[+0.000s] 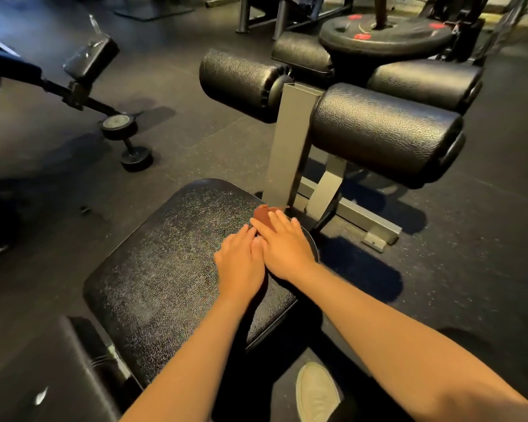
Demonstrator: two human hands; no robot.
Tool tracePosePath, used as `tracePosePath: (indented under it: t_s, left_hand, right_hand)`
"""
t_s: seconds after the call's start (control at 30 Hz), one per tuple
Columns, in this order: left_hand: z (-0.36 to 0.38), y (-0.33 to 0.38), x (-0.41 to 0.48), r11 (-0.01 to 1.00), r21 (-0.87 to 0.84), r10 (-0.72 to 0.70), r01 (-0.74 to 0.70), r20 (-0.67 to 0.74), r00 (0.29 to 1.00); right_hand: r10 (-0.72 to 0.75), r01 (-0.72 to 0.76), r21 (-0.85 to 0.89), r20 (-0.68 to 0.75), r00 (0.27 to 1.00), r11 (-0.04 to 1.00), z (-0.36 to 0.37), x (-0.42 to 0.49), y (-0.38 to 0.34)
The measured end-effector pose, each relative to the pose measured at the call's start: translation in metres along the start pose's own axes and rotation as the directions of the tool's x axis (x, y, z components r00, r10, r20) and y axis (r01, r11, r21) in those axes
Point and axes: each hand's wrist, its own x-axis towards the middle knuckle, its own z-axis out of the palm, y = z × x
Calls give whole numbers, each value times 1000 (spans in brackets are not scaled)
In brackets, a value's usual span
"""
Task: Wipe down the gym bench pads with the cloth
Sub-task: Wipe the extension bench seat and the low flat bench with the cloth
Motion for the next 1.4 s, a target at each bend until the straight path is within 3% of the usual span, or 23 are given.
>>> tracePosePath:
  t_s: [0.2,0.5,0.77,0.97,1.13,1.3,1.4]
  left_hand:
    - [-24,-39,43,987,129,-91,94,-33,995]
    - [-16,-62,72,995,72,-55,64,-122,991]
    - [-18,-66,67,999,-34,-21,15,-177,984]
    - [-20,-62,63,999,31,-18,23,-176,984]
    - [-19,-64,64,999,-13,-34,32,-203,978]
    - [-18,-65,63,999,38,-8,15,-185,983]
    - [-21,-60,59,999,52,8,2,-184,983]
  right_hand:
    - [-64,63,-30,-6,998,998,9,40,-10]
    - [-144,143,11,44,989,990,19,124,-37]
    - [-193,200,154,-63,979,968,13,75,-35]
    - [-201,201,55,-13,980,978,16,84,-33]
    - [-161,162,21,-35,986,987,20,89,-44]
    - [-234,235,9,-52,971,972,21,81,-27]
    - [-126,125,-21,-77,989,992,10,100,-17]
